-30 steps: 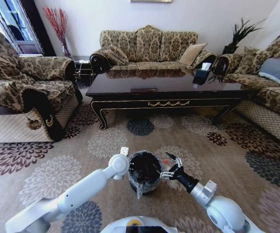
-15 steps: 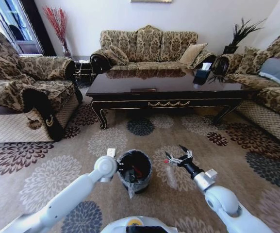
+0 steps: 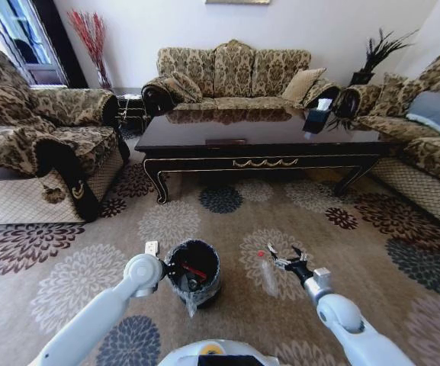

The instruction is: Move to the front of the table and pick up the trash from the floor, then place it into the trash bin.

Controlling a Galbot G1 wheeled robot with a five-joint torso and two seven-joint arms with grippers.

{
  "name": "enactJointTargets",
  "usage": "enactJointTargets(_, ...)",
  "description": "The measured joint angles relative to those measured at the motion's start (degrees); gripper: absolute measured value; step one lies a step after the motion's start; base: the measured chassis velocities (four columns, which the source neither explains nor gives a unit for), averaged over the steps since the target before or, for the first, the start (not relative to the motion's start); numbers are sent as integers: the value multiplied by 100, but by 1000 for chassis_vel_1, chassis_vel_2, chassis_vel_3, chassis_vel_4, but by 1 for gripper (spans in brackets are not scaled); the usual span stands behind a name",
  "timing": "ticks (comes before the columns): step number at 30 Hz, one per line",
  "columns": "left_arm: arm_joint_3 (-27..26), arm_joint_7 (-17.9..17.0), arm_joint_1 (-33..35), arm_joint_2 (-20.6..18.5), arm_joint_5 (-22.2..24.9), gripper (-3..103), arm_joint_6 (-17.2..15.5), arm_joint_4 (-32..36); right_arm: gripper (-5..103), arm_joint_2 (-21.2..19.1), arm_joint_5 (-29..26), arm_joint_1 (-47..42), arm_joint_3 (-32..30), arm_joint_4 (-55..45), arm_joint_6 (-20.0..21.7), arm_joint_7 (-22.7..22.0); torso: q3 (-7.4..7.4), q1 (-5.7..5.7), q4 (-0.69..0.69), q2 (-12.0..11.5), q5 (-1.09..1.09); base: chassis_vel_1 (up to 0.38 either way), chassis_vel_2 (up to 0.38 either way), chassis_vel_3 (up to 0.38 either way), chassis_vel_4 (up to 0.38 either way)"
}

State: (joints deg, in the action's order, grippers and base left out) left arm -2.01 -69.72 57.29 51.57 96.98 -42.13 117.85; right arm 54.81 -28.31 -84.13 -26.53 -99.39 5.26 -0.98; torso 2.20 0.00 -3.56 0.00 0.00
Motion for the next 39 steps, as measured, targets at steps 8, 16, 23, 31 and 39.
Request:
enactJointTargets(8,-301,35,314,-54,-17,0,0,138,100,125,43,278,350,819,233,-69,0,0,1,0,-1,0,0,0,0)
enactJointTargets(16,-378,46,412,-81,-33,0,0,210,100,338,-110,427,614,1250,450,-214,0,0,0,0,0,0,0,0,0)
enactJointTargets(23,-449,47,510,-148,-58,0,0,278,100,438,-113,596,787,1550,469,-220,0,0,1,0,0,0,0,0,0)
enactJointTargets(31,-564,47,549,-223,-64,0,0,317,101,547,-73,740,1016,1791,497,-227,0,0,1,0,1,0,0,0,0)
enactJointTargets(39,-612,47,618,-202,-62,0,0,330,78,556,-3,768,1058,1908,486,-194,0,0,1,0,0,0,0,0,0)
